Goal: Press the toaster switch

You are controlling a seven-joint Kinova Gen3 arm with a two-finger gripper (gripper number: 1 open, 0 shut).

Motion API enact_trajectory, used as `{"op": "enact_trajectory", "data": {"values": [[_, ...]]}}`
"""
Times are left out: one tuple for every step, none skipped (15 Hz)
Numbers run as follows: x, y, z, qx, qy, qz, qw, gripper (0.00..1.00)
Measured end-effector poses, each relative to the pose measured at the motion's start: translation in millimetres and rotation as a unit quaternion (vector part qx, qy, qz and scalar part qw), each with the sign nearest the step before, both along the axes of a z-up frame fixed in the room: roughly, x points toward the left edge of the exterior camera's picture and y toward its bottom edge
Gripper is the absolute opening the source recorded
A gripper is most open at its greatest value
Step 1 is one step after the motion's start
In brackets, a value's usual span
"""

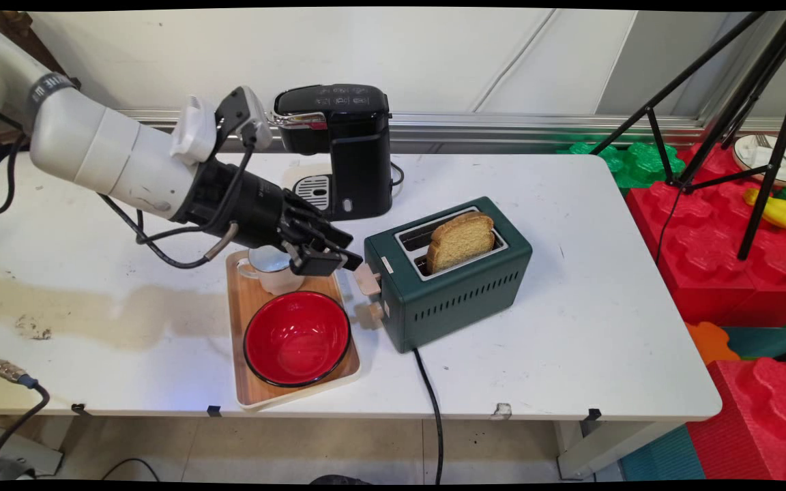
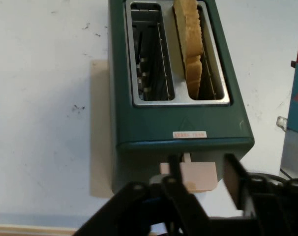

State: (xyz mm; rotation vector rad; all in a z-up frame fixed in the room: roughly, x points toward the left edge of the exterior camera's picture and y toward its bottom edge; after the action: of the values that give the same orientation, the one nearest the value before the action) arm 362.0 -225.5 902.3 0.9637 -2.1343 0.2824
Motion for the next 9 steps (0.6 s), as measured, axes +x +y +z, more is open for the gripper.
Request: {"op": "enact_trajectory", "data": {"values": [[-0.9, -0.1, -1.4, 0.000, -0.002, -0.001, 1.0000, 0.00], [-1.7, -0.2, -2.4, -0.001, -0.003, -0.001, 1.0000, 0.00], [-2.6, -0.3, -3.5, -0.001, -0.005, -0.002, 1.0000, 0.00], [-3.5, -0.5, -4.6, -0.001, -0.006, -0.002, 1.0000, 0.00], [-4.3, -0.6, -5.4, -0.002, -0.007, -0.003, 1.0000, 0.00], [-5.1, -0.8, -6.3, -0.002, -0.009, -0.003, 1.0000, 0.00], [-6.0, -1.0, -7.0, -0.002, -0.010, -0.003, 0.9999, 0.00], [-6.8, -1.1, -7.7, -0.002, -0.010, -0.003, 0.9999, 0.00], [-7.8, -1.3, -8.6, -0.001, -0.011, -0.003, 0.9999, 0.00]]}}
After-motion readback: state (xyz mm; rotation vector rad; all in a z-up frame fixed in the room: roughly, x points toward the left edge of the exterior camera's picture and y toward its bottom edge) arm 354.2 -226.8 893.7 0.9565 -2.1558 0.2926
